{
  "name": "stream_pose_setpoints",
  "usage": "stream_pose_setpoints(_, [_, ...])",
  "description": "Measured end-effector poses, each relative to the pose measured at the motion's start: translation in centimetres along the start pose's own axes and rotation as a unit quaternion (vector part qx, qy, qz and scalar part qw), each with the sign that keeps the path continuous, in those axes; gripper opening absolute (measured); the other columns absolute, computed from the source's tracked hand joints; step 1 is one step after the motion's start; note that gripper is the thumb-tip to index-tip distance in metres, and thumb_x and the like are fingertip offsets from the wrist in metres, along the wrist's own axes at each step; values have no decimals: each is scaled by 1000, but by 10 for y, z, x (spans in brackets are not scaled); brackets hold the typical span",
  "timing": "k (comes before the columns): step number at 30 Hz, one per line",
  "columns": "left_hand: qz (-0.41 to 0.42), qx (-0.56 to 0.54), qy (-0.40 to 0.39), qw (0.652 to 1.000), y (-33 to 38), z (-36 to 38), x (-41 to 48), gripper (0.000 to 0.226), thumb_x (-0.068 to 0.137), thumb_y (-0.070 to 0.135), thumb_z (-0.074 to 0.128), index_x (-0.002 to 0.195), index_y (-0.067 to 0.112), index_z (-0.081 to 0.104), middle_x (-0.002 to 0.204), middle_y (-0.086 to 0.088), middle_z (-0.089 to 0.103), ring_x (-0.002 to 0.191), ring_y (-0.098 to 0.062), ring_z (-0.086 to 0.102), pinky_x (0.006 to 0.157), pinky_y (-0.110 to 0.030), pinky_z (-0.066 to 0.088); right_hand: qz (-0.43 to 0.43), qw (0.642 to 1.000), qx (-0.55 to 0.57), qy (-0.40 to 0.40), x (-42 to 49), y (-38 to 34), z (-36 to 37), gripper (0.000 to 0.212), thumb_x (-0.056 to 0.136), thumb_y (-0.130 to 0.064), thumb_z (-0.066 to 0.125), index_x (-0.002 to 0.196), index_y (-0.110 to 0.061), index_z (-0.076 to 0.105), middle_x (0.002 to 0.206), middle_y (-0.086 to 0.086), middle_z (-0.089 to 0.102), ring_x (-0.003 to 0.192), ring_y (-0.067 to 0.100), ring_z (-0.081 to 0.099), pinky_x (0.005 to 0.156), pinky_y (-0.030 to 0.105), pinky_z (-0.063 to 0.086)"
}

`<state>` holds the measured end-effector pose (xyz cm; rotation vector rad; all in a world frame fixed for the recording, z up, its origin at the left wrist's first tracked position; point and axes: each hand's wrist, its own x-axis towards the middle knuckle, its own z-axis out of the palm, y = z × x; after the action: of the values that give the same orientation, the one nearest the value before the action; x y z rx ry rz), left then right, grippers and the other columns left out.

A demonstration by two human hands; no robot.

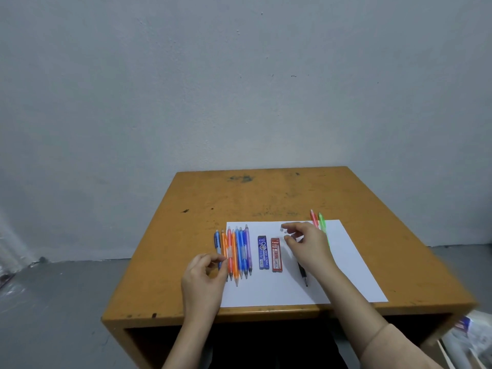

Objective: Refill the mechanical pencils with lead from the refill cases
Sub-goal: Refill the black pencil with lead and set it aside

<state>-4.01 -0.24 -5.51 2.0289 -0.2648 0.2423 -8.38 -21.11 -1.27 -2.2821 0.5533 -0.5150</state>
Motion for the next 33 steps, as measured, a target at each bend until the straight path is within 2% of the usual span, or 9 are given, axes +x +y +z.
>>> stream_pose_setpoints(3, [1,5,-1,1000,-2,0,0,8,81,23,73,87,22,68,91,13,62,84,-1,59,57,-6,44,30,999,-26,14,-3,8,2,31,91,-13,59,122,-16,64,117,1,64,77,4,53,64,11,41])
stream_pose_setpoints(7, [5,4,-1,1000,-3,0,0,7,80,22,73,86,21,69,90,11,63,82,-3,59,58,-5,43,63,997,-38,19,-5,16,6,35,89,-16,62,124,-14,62,118,6,61,104,18,57,89,27,44])
stream_pose_setpoints(13, [7,0,3,1000,-3,1,0,5,81,20,73,85,21,69,89,11,63,81,-4,59,58,-4,42,75,994,-76,13,-6,20,11,32,87,-18,63,119,-11,65,107,8,61,98,20,57,80,26,43])
stream_pose_setpoints(16, [22,-22,18,999,-1,1,-1,7,80,17,74,85,20,70,86,12,63,80,-2,59,59,-7,44,71,992,-104,9,-5,18,12,11,87,-12,58,81,-8,67,75,6,56,71,21,55,59,27,39])
stream_pose_setpoints(20, [48,-29,24,998,-1,1,-1,13,79,18,75,85,26,67,86,16,63,82,-4,60,66,-26,52,72,991,-109,-2,-3,16,12,28,83,-6,54,57,-8,43,55,4,37,51,17,36,47,27,23])
stream_pose_setpoints(24, [48,-15,6,999,0,1,1,14,79,24,75,84,33,65,88,22,61,87,-2,59,74,-39,54,83,993,-83,-6,-1,16,11,24,83,-9,56,60,-3,54,54,6,42,51,17,39,48,28,27])
stream_pose_setpoints(27, [51,4,-5,999,2,2,4,22,79,28,74,80,44,59,87,24,59,86,1,57,78,-43,53,70,997,-31,-12,-2,16,7,17,84,-10,57,83,-4,73,58,4,53,53,15,45,50,27,30])
stream_pose_setpoints(30, [54,9,-6,999,4,4,7,22,80,27,74,79,45,60,88,22,60,88,-1,57,80,-45,52,48,999,10,-14,-2,11,1,27,88,-13,60,112,-12,71,70,-1,61,58,10,50,50,20,36])
stream_pose_setpoints(33, [47,2,-9,999,7,9,9,11,80,30,73,84,35,65,89,22,59,89,-5,58,80,-46,53,11,1000,17,-20,-2,5,-5,32,87,-15,61,118,-17,67,85,-1,62,64,5,52,50,10,36])
